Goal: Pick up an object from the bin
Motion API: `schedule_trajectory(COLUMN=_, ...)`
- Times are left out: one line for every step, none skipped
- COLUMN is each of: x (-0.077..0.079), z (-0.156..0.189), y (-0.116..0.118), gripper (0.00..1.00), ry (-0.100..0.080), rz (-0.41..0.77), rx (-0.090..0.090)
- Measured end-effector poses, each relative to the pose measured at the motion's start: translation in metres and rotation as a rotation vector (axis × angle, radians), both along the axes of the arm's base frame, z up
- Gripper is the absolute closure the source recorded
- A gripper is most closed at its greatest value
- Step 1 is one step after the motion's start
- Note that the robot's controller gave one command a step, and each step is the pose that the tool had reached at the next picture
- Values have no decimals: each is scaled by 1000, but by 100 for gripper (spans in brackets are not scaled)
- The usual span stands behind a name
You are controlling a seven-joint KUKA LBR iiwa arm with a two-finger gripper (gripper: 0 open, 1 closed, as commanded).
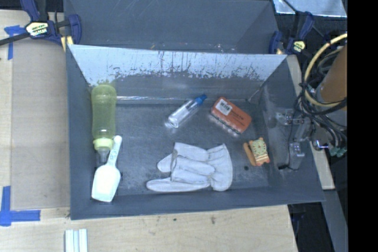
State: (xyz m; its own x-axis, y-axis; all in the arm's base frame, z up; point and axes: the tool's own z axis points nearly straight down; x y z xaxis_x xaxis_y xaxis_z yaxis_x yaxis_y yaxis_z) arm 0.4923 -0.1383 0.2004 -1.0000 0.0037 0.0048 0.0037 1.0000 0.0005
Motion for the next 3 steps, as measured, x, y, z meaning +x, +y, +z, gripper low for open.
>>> schedule_trajectory(x=2, z=4, y=1, gripper=0, ry=-8, rz=3, rx=-2)
schedule_trajectory(x=12, z=-44, y=9, gripper=0, ry=-15, rz=24, rx=-4)
schedule_trajectory(x=17, z=-100, y=15, gripper=0, ry=-11, rz=48, rx=-2)
